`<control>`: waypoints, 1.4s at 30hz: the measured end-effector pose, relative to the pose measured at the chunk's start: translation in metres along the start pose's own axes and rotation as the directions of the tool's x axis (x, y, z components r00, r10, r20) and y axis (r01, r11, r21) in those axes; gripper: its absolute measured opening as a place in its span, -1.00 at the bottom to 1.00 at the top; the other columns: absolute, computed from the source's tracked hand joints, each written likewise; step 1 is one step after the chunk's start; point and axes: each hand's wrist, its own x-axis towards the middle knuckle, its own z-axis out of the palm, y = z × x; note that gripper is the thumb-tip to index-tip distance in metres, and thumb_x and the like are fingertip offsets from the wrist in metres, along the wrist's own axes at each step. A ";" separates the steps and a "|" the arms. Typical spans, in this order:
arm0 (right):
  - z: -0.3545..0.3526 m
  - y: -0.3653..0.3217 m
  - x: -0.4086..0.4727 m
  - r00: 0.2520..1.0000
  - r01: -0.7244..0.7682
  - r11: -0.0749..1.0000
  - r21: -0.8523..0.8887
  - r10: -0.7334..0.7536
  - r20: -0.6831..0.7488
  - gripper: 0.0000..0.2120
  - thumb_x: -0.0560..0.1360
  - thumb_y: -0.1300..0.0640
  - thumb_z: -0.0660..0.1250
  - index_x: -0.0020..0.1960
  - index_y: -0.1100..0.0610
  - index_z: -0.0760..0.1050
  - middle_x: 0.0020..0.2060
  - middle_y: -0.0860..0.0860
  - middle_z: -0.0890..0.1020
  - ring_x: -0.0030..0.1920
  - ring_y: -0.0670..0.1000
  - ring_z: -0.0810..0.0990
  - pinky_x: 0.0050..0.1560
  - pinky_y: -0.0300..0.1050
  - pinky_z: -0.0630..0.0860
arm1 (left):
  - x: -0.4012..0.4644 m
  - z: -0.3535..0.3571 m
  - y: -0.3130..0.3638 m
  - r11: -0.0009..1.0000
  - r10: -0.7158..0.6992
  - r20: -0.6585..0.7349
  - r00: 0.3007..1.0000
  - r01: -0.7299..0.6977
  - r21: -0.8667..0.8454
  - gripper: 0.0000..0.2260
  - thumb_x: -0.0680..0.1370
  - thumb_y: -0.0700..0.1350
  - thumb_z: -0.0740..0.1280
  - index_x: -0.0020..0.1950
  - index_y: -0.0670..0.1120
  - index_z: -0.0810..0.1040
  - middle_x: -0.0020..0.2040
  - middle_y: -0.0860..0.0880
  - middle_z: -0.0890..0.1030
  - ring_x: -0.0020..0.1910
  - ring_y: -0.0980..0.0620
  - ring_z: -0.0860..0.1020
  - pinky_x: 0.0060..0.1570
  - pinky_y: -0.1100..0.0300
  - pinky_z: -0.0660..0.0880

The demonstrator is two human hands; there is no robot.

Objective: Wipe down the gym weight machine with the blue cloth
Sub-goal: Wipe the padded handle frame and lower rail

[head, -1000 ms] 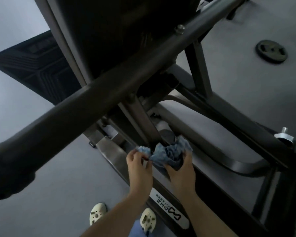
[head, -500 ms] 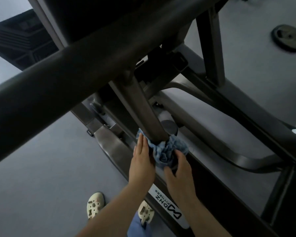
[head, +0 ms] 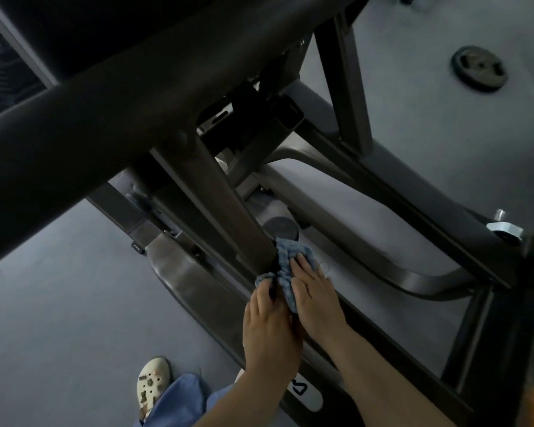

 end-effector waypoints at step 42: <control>0.016 -0.049 -0.023 0.990 -0.115 0.970 0.216 0.131 -0.058 -0.53 0.64 -0.03 -0.10 0.50 0.09 0.19 0.51 -0.05 0.06 0.46 0.01 0.06 0.43 -0.25 0.07 | 0.024 -0.052 -0.029 0.986 -0.148 0.014 0.989 0.148 -0.081 -0.51 0.55 -0.07 0.26 0.47 -0.03 0.25 0.42 -0.02 0.27 0.38 -0.04 0.29 0.33 0.23 0.25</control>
